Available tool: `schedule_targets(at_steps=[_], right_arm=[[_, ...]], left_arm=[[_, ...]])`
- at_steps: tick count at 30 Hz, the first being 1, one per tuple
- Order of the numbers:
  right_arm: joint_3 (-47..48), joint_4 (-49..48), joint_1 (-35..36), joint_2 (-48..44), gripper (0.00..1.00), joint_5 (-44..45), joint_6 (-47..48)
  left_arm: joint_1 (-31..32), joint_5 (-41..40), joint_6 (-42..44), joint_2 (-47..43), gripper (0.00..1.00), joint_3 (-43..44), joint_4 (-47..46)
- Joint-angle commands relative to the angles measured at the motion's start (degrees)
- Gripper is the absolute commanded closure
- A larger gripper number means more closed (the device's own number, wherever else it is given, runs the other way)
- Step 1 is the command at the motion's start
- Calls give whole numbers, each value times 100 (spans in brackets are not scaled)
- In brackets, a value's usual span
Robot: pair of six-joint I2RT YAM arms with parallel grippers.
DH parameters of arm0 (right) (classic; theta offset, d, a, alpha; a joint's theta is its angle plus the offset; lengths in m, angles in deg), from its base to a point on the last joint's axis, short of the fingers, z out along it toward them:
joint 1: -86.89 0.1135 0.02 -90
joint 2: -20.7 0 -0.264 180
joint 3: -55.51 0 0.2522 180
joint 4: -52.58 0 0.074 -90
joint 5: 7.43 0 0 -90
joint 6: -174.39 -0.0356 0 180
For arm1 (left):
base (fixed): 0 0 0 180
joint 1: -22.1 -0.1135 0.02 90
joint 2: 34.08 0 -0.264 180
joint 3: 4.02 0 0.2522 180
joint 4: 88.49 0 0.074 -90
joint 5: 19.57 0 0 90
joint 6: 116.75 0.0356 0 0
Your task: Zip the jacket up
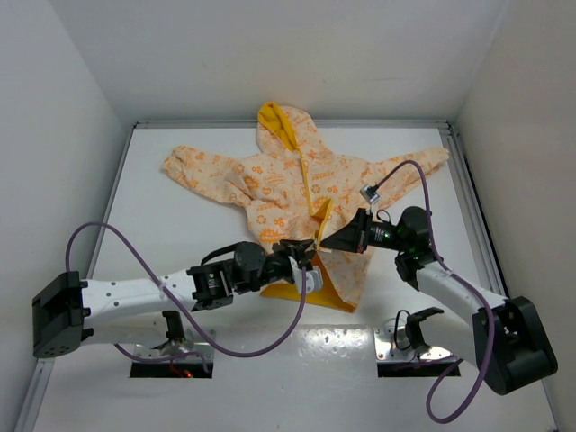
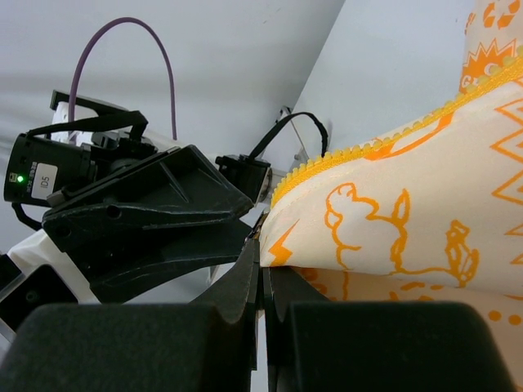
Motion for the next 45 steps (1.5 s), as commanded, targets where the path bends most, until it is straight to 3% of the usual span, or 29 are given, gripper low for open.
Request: schedule_targets(at_steps=[1,31,37,45], right_arm=[[-3,-334,54,-115,100,-88,168],[-47,-405,72,-115,100,-193,326],[-64,-422,80,-115,100,-185,335],[-29,-431,80,-124,100,-184,317]], left_arm=[[-71,108,-28,-148,66,244,-102],[-361,266,-212,-43,68,516,136],[-413,521,-213,-43,74,569,189],[-413,837,-213,-96,71,569,364]])
